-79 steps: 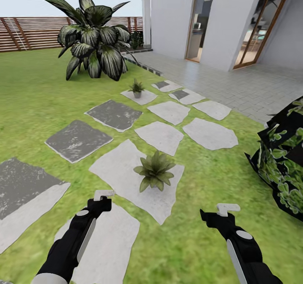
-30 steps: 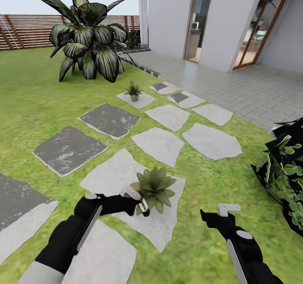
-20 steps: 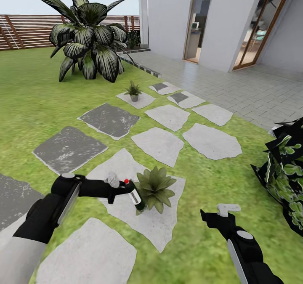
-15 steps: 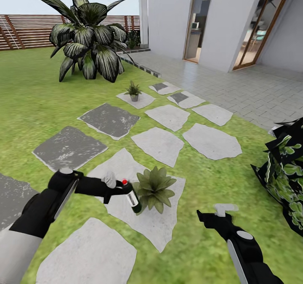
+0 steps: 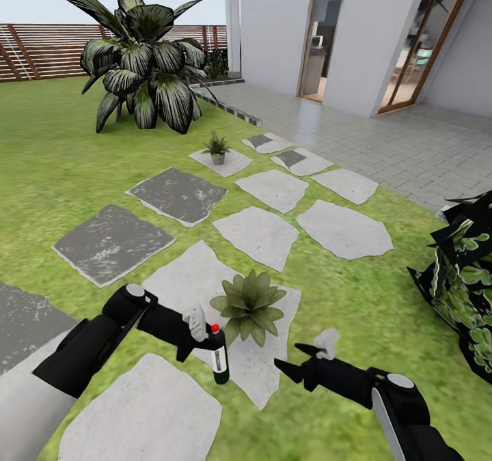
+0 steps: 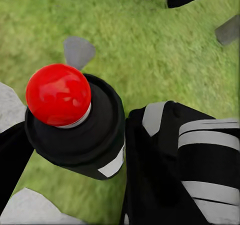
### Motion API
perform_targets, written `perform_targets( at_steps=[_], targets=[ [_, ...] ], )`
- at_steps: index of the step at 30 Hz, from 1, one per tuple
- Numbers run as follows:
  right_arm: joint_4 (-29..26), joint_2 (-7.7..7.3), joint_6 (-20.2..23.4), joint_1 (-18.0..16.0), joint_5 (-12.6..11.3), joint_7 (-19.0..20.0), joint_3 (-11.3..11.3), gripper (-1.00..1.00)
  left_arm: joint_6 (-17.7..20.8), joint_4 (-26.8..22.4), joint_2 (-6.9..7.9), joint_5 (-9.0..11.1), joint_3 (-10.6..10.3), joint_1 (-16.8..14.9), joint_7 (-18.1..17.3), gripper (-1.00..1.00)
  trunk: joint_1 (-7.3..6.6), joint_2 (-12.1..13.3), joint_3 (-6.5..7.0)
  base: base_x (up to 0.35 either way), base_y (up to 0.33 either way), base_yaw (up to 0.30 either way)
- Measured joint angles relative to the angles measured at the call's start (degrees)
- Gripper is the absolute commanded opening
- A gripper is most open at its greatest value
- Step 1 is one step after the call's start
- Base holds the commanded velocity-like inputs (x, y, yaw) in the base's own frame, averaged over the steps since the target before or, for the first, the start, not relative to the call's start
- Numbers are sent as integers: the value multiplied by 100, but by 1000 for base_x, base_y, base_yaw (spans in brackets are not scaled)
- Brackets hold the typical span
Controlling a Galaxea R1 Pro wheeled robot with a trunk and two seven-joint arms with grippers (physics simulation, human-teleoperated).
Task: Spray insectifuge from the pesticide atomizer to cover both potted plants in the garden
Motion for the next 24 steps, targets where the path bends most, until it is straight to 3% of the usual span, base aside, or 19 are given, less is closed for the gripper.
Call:
perform_targets(
  at_steps=[5, 6, 11, 20, 22, 24],
  targets=[
    [-31, -10, 14, 1, -1, 1116, -11, 100, -11, -1, -3, -45, -82, -1, 2, -100, 0, 0, 0, 0, 0, 0],
    [-34, -15, 13, 0, -1, 1408, -13, -100, -14, -1, -3, -49, -136, -1, 2, -100, 0, 0, 0, 0, 0, 0],
    [-37, -69, 12, 0, 1, 1766, -16, -100, -20, -2, -3, -77, -387, -1, 1, -100, 0, 0, 0, 0, 0, 0],
    [-37, -91, 19, 0, 1, 1797, -19, -100, -21, -2, -13, -183, -420, -1, 1, -100, 0, 0, 0, 0, 0, 0],
    [-37, -88, 20, 0, 1, 1796, -14, -100, -22, -1, -18, -304, -425, -1, 1, -100, 0, 0, 0, 0, 0, 0],
    [-37, -84, 28, 1, 1, 1793, -13, -100, -20, 3, -22, -555, -427, -1, 1, -100, 0, 0, 0, 0, 0, 0]
  ],
)
